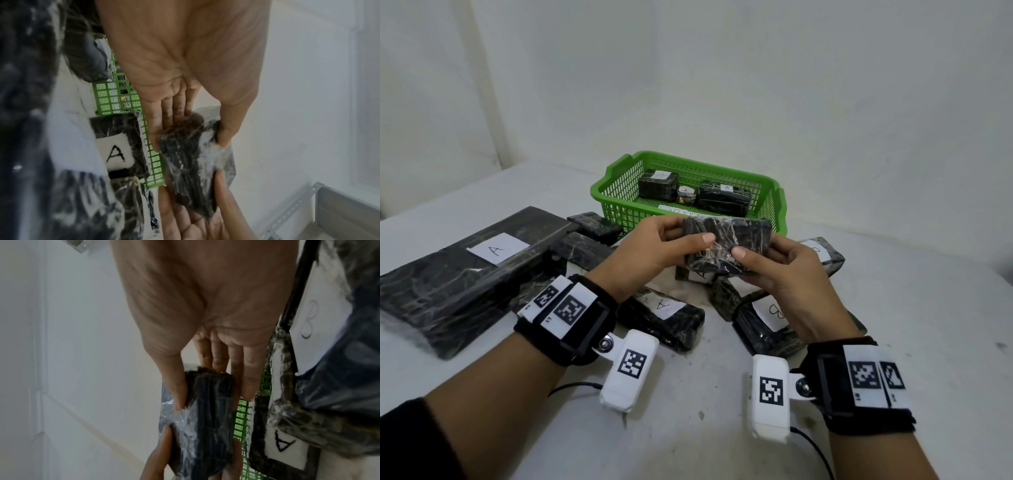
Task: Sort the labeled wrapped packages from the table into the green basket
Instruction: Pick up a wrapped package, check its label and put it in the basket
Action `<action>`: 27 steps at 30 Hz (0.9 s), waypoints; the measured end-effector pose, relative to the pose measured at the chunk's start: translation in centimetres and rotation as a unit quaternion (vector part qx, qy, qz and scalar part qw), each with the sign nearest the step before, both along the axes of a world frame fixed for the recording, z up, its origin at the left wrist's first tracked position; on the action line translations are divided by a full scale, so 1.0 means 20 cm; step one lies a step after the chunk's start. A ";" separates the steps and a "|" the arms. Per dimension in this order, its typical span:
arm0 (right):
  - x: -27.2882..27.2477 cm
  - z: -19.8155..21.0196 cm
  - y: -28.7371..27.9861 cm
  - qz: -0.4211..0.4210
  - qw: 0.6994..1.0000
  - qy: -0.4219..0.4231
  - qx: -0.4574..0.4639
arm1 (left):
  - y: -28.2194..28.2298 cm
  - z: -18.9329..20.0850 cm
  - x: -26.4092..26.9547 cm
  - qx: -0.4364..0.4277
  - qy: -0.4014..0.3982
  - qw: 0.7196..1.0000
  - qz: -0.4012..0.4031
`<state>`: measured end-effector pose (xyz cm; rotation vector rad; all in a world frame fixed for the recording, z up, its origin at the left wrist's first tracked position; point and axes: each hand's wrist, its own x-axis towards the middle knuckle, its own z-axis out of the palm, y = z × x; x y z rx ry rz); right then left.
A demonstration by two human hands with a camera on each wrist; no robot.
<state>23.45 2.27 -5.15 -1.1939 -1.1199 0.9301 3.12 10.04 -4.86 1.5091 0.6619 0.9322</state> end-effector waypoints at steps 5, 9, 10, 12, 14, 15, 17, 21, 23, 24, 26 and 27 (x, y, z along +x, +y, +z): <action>0.01 0.00 -0.01 0.003 0.999 -0.032 0.011 | 0.00 0.00 0.01 0.023 0.012 1.000 -0.002; -0.01 0.02 -0.02 -0.008 0.998 -0.046 0.034 | 0.00 0.00 -0.01 0.059 0.020 0.998 -0.010; -0.01 0.03 -0.02 -0.012 0.998 -0.048 0.043 | -0.01 0.01 -0.01 0.063 0.017 0.998 -0.011; -0.01 0.03 -0.03 -0.013 0.997 -0.051 0.048 | -0.01 0.01 -0.01 0.086 0.010 0.996 0.005; -0.01 0.02 -0.02 0.001 0.998 -0.059 0.033 | -0.01 0.01 -0.02 0.117 0.012 0.993 0.021; 0.00 0.01 -0.02 0.015 0.998 -0.056 0.016 | -0.02 0.01 -0.02 0.130 0.016 0.991 0.022; 0.00 0.01 -0.01 0.037 0.999 -0.008 -0.017 | -0.02 0.01 -0.02 0.143 0.023 0.989 0.016; 0.01 0.03 -0.01 0.045 0.997 0.055 -0.031 | -0.01 0.01 -0.02 0.118 -0.001 0.992 -0.032; 0.02 0.02 -0.01 0.037 0.997 0.064 -0.007 | -0.02 0.00 -0.02 0.085 -0.009 0.995 -0.060; 0.02 0.02 0.00 0.032 0.997 0.071 0.003 | -0.02 0.00 -0.01 0.063 -0.005 0.995 -0.076; 0.03 0.03 0.00 0.022 0.997 0.075 0.018 | -0.04 -0.02 0.01 0.034 0.012 0.993 -0.110; 0.04 0.03 -0.01 0.018 0.997 0.072 0.024 | -0.04 -0.03 0.03 0.017 0.011 0.992 -0.123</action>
